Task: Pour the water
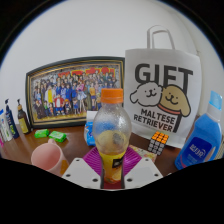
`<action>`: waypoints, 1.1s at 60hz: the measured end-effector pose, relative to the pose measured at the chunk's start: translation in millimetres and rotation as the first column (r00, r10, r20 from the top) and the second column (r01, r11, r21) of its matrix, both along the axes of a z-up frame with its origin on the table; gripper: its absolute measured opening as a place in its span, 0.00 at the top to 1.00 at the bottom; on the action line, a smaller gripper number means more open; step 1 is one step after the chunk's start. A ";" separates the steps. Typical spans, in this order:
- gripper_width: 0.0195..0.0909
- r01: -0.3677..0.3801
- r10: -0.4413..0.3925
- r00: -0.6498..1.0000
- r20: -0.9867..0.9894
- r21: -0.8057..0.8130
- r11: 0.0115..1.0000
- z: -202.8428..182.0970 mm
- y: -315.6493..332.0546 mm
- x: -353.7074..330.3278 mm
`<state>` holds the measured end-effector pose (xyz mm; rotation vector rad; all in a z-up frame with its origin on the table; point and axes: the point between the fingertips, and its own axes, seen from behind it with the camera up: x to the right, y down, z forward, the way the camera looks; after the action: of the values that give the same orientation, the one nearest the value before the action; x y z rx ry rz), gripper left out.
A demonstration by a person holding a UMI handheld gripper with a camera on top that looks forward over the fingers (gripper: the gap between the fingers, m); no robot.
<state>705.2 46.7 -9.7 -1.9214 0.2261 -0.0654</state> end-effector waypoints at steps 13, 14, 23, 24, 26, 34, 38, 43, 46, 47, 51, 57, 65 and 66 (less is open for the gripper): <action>0.89 0.004 -0.004 1.000 0.025 -0.022 1.000 -0.2 -2.2 -4.6; 0.88 0.006 -0.005 1.000 0.022 -0.023 1.000 -0.5 -2.1 -4.9; 0.55 0.023 -0.023 1.000 0.002 -0.058 0.998 -6.6 -6.4 -3.2; 0.45 0.024 -0.024 1.000 -0.003 -0.073 0.997 -9.6 -8.1 -3.6; 0.25 0.020 -0.022 1.000 -0.015 -0.101 0.995 -14.4 -11.2 -5.5; 0.05 0.058 -0.059 0.998 -0.003 -0.146 0.988 -2.1 -38.0 -7.1; 0.08 0.075 -0.074 0.997 0.014 -0.148 0.986 17.0 -57.6 -11.8; 0.08 0.090 -0.089 0.996 0.017 -0.159 0.983 46.1 -90.5 -27.2; 0.09 0.105 -0.104 0.994 0.016 -0.167 0.980 64.6 -115.0 -38.6; 0.09 0.109 -0.107 0.994 0.018 -0.171 0.979 71.2 -123.7 -44.4; 0.08 0.117 -0.116 0.993 0.017 -0.176 0.977 97.7 -160.4 -64.9; 0.08 0.116 -0.112 0.993 0.029 -0.188 0.975 133.6 -217.2 -101.8; 0.08 0.107 -0.100 0.994 0.047 -0.196 0.975 172.3 -288.1 -152.4; 0.08 0.104 -0.096 0.994 0.049 -0.198 0.975 175.9 -295.7 -158.7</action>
<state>546.5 -249.0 166.3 -2.1061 0.3000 -0.1997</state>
